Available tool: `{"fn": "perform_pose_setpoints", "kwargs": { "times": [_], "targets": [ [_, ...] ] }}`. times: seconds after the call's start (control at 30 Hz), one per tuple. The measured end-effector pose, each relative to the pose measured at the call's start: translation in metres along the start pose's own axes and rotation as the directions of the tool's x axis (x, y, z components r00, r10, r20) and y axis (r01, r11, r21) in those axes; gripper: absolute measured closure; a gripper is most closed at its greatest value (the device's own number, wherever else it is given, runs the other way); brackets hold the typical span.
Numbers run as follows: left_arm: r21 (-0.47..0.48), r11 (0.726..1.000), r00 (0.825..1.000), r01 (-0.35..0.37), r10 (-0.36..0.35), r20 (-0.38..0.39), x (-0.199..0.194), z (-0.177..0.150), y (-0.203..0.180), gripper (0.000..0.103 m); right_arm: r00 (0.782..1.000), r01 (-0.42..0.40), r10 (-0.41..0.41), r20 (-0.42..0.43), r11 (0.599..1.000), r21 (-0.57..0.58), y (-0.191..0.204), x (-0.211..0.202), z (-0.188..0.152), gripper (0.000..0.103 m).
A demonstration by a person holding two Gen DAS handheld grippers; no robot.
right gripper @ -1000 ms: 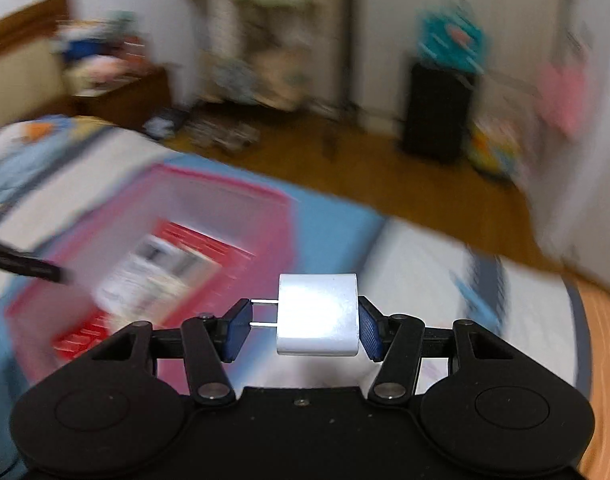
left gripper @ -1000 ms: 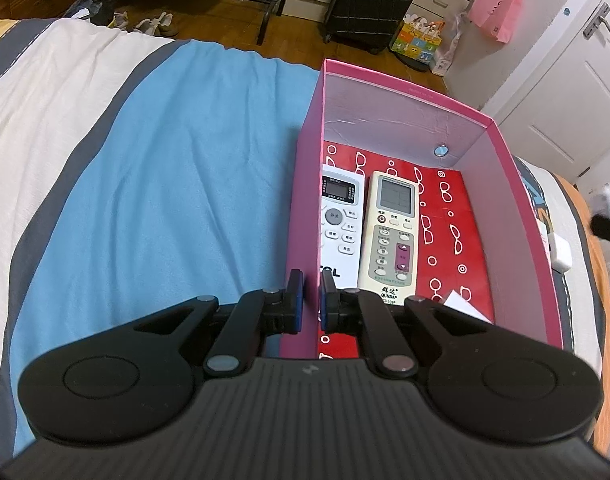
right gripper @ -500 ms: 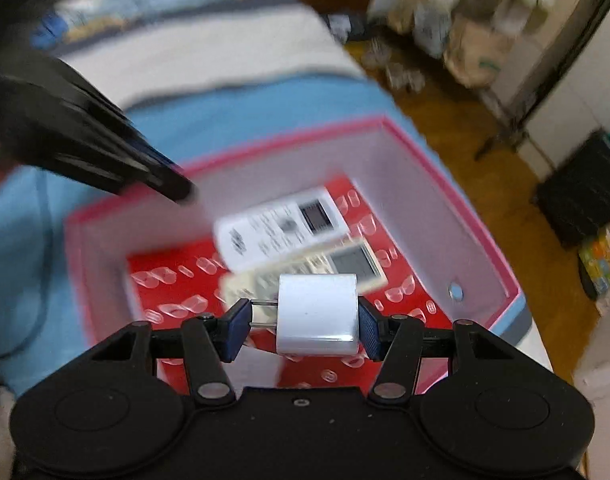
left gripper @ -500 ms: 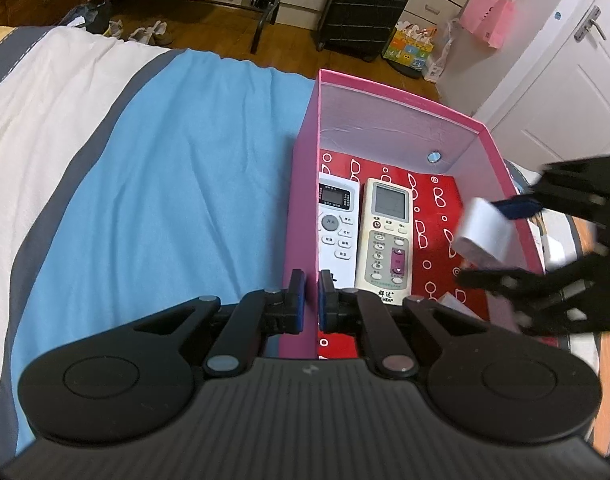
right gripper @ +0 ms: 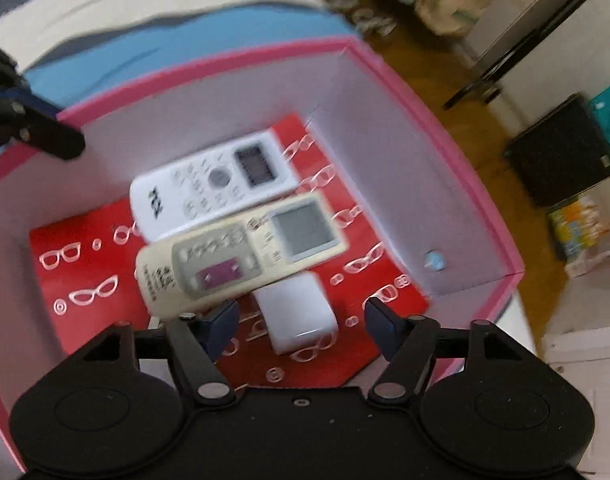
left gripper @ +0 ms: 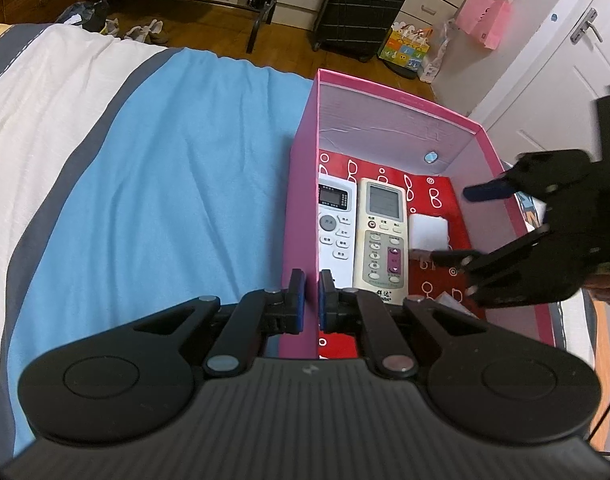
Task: Organize rigid objects
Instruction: 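Lower the small white charger into the box beside the beige remote and release, then move the right gripper back toward the remaining items on the bed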
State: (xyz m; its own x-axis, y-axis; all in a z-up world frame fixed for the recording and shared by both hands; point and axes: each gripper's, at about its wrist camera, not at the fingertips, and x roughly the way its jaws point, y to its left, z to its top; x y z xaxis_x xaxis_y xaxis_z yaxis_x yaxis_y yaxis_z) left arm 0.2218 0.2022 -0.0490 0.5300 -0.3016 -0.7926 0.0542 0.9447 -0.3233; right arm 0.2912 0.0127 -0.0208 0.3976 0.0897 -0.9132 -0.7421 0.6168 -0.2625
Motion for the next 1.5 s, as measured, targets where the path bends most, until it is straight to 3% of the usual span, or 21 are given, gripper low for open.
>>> {"fn": "perform_pose_setpoints", "kwargs": {
  "times": [0.13, 0.3, 0.4, 0.47, 0.53, 0.6, 0.67, 0.77, 0.8, 0.83, 0.87, 1.0, 1.17, 1.43, 1.5],
  "targets": [
    [-0.003, 1.000, 1.000, 0.010, -0.010, -0.001, 0.000, 0.001, 0.002, 0.097, 0.989, -0.016, -0.007, 0.145, 0.987, 0.160, -0.021, -0.044, -0.019, 0.030],
    [0.009, 1.000, 1.000, -0.010, 0.010, -0.002, 0.001, 0.002, -0.003, 0.097, 0.951, -0.097, -0.015, 0.310, 0.934, 0.343, -0.049, -0.093, -0.071, 0.029],
    [0.007, 1.000, 1.000, -0.018, 0.018, -0.005, 0.002, 0.002, -0.004, 0.097, 0.943, -0.020, -0.124, 0.309, 0.906, 0.423, -0.057, -0.101, -0.105, 0.030],
    [0.005, 1.000, 1.000, -0.023, 0.023, -0.007, 0.002, 0.002, -0.005, 0.097, 0.951, -0.021, -0.136, 0.278, 0.868, 0.495, -0.071, -0.100, -0.127, 0.030],
    [0.004, 1.000, 1.000, -0.029, 0.029, -0.008, 0.003, 0.002, -0.007, 0.097, 0.964, -0.070, -0.099, 0.246, 0.799, 0.597, -0.090, -0.092, -0.151, 0.031],
    [0.004, 0.999, 0.999, -0.037, 0.037, -0.010, 0.003, 0.002, -0.008, 0.097, 0.974, -0.108, -0.073, 0.216, 0.685, 0.720, -0.112, -0.080, -0.177, 0.033],
    [0.006, 0.999, 0.999, -0.045, 0.045, -0.014, 0.003, 0.002, -0.010, 0.097, 0.985, -0.122, -0.041, 0.170, 0.540, 0.833, -0.132, -0.064, -0.203, 0.036],
    [-0.011, 0.999, 0.999, -0.050, 0.050, -0.006, 0.001, 0.003, -0.011, 0.097, 0.984, -0.180, 0.069, 0.167, 0.335, 0.925, -0.149, -0.033, -0.239, 0.051],
    [-0.004, 0.999, 0.999, -0.054, 0.054, -0.001, -0.001, 0.003, -0.012, 0.097, 0.978, -0.202, 0.107, 0.179, 0.278, 0.939, -0.154, -0.023, -0.249, 0.054],
    [0.005, 0.998, 0.998, -0.058, 0.058, 0.005, -0.002, 0.003, -0.013, 0.097, 0.977, -0.205, 0.118, 0.180, 0.256, 0.945, -0.153, -0.016, -0.253, 0.057],
    [0.005, 0.998, 0.998, -0.059, 0.059, 0.009, -0.003, 0.003, -0.014, 0.097, 0.979, -0.191, 0.118, 0.166, 0.254, 0.948, -0.154, -0.009, -0.255, 0.058],
    [0.010, 0.998, 0.998, -0.067, 0.067, 0.006, -0.001, 0.003, -0.015, 0.097, 0.993, -0.107, 0.077, 0.087, 0.327, 0.939, -0.152, 0.008, -0.250, 0.057],
    [0.013, 0.997, 0.997, -0.074, 0.074, -0.001, 0.002, 0.002, -0.016, 0.097, 0.994, -0.081, 0.095, 0.050, 0.356, 0.931, -0.164, 0.020, -0.251, 0.058],
    [0.010, 0.998, 0.998, -0.064, 0.064, -0.006, 0.003, 0.001, -0.013, 0.097, 0.988, -0.142, 0.096, 0.118, 0.309, 0.940, -0.173, 0.032, -0.256, 0.044],
    [0.012, 0.998, 0.998, -0.065, 0.065, -0.006, 0.004, 0.002, -0.013, 0.097, 0.988, -0.146, 0.087, 0.125, 0.317, 0.937, -0.171, 0.035, -0.255, 0.043]
  ]
}}
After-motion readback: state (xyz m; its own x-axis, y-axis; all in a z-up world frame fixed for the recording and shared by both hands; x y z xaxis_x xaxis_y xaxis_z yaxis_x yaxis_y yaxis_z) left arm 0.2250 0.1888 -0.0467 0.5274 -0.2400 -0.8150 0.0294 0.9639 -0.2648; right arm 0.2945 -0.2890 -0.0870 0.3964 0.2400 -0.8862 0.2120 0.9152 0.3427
